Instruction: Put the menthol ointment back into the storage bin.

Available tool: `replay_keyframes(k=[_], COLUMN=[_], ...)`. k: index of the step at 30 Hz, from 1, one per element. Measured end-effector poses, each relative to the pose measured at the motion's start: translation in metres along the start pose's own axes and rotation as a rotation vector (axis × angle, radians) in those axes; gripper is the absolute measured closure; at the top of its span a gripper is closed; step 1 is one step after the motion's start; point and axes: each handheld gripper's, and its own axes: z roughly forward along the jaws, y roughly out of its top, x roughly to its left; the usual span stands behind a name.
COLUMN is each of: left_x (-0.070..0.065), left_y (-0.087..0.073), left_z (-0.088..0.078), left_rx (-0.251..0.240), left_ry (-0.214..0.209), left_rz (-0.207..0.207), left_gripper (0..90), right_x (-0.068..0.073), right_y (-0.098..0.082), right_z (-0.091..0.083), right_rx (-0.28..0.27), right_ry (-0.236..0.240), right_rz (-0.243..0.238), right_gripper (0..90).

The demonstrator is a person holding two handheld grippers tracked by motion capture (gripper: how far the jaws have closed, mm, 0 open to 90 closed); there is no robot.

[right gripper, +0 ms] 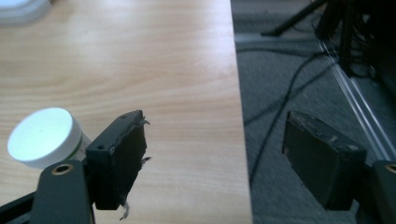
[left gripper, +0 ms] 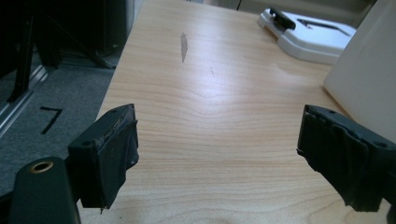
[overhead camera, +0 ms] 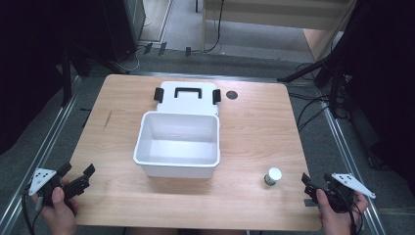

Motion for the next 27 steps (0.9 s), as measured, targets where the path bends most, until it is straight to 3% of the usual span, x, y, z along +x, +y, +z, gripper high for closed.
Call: replay_keyframes(k=[1, 2, 4, 7, 10, 12, 13, 14, 15, 16, 17, 18, 21, 23, 24, 25, 26, 27], left_x=[0.000, 0.002, 0.003, 0.004, 0.005, 0.006, 0.007, 0.006, 0.006, 0.005, 0.003, 0.000, -0.002, -0.002, 0.000, 0.000, 0.000, 0.000], left_y=[0.000, 0.000, 0.000, 0.001, 0.002, 0.002, 0.002, 0.002, 0.002, 0.002, 0.002, 0.002, 0.002, 0.002, 0.002, 0.002, 0.003, 0.003], left_z=[0.001, -0.001, -0.001, 0.000, 0.002, 0.003, 0.003, 0.003, 0.003, 0.003, 0.003, 0.003, 0.004, 0.004, 0.005, 0.005, 0.006, 0.006], left_rx=[0.005, -0.010, -0.021, -0.005, 0.007, 0.013, 0.014, 0.010, 0.010, 0.008, 0.008, 0.011, 0.014, 0.011, 0.017, 0.017, 0.023, 0.023], left_ry=[0.003, 0.007, 0.003, 0.000, -0.004, -0.011, -0.009, 0.011, 0.011, 0.023, 0.034, 0.041, 0.040, 0.038, 0.034, 0.034, 0.028, 0.028], left_rz=[-0.006, -0.015, -0.024, -0.035, -0.033, -0.044, -0.048, -0.052, -0.052, -0.043, -0.026, -0.004, 0.020, 0.012, 0.002, 0.002, -0.004, -0.004], left_gripper=[12.9, 12.8, 12.9, 12.9, 13.5, 13.6, 13.6, 13.6, 13.6, 13.6, 13.6, 13.6, 13.6, 13.7, 13.7, 13.7, 13.7, 13.8], right_x=[0.001, 0.004, 0.006, 0.016, 0.023, 0.031, 0.031, 0.036, 0.036, 0.042, 0.042, 0.044, 0.058, 0.062, 0.069, 0.069, 0.076, 0.077], right_y=[0.004, 0.012, 0.014, 0.024, 0.031, 0.039, 0.039, 0.044, 0.044, 0.048, 0.048, 0.050, 0.057, 0.058, 0.060, 0.060, 0.060, 0.060], right_z=[-0.002, -0.006, -0.008, -0.010, -0.009, -0.005, -0.005, -0.002, -0.002, 0.002, 0.002, 0.005, 0.014, 0.016, 0.019, 0.019, 0.024, 0.025], right_rx=[0.026, 0.085, 0.112, 0.223, 0.285, 0.363, 0.363, 0.422, 0.422, 0.478, 0.478, 0.515, 0.635, 0.662, 0.725, 0.725, 0.778, 0.802], right_ry=[-0.012, -0.023, -0.023, -0.003, -0.004, 0.037, 0.037, 0.056, 0.056, 0.088, 0.088, 0.110, 0.163, 0.179, 0.204, 0.204, 0.212, 0.217], right_rz=[-0.008, -0.048, -0.063, -0.152, -0.210, -0.250, -0.250, -0.294, -0.294, -0.327, -0.327, -0.336, -0.415, -0.434, -0.471, -0.471, -0.524, -0.544], right_gripper=[23.2, 23.3, 23.2, 22.7, 22.6, 22.7, 22.7, 27.3, 27.3, 30.5, 30.5, 31.0, 31.5, 31.1, 27.4, 27.4, 26.7, 26.4])
